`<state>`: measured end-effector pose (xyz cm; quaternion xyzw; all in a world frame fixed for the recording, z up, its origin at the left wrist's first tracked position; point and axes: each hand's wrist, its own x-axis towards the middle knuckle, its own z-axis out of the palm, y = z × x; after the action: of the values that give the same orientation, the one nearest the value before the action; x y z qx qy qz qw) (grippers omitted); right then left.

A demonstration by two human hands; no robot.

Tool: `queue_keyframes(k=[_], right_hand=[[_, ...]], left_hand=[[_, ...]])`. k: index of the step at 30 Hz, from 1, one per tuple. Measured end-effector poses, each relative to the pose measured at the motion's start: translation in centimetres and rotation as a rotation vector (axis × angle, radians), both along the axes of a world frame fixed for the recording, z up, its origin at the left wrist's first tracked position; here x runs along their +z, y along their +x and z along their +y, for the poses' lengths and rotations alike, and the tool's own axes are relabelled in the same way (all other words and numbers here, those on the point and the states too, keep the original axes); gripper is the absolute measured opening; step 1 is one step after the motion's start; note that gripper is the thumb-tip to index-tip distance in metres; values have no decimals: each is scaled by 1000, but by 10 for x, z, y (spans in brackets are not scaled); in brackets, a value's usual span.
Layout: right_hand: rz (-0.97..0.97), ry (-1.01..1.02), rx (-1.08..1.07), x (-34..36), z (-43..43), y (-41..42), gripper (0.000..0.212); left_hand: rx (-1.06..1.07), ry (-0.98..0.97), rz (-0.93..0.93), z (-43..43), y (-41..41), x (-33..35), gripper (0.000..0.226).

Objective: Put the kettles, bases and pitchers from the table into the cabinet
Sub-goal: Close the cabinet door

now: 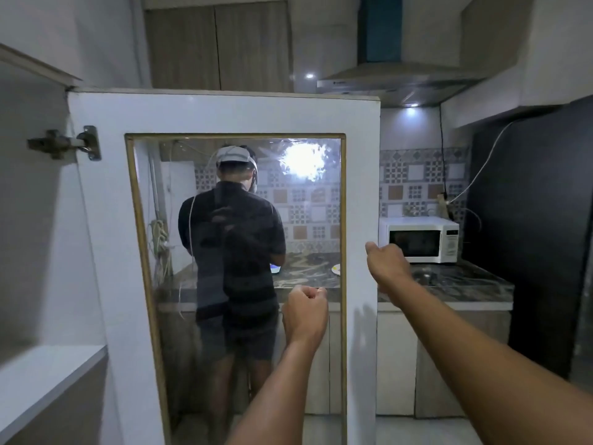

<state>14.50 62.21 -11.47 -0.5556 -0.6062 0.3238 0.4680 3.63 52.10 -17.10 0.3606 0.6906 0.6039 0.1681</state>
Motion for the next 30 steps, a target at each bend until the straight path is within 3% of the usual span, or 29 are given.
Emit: queue_keyframes(k=[5,13,20,26,30], right_hand=[[25,7,-4,22,62,36,56],[135,-34,372,33,121,27,79],[135,-10,419,25,126,35,45],[111,4,398,33,91,59,63],[96,35,383,32,61,76,56]], left_hand=[[89,11,5,60,42,7,15],[175,-59,-9,119,70,0,11],[243,-97,115,116,83,1,19],[237,-92,198,92,113,12,36],[228,-123,234,59,138,13,53]])
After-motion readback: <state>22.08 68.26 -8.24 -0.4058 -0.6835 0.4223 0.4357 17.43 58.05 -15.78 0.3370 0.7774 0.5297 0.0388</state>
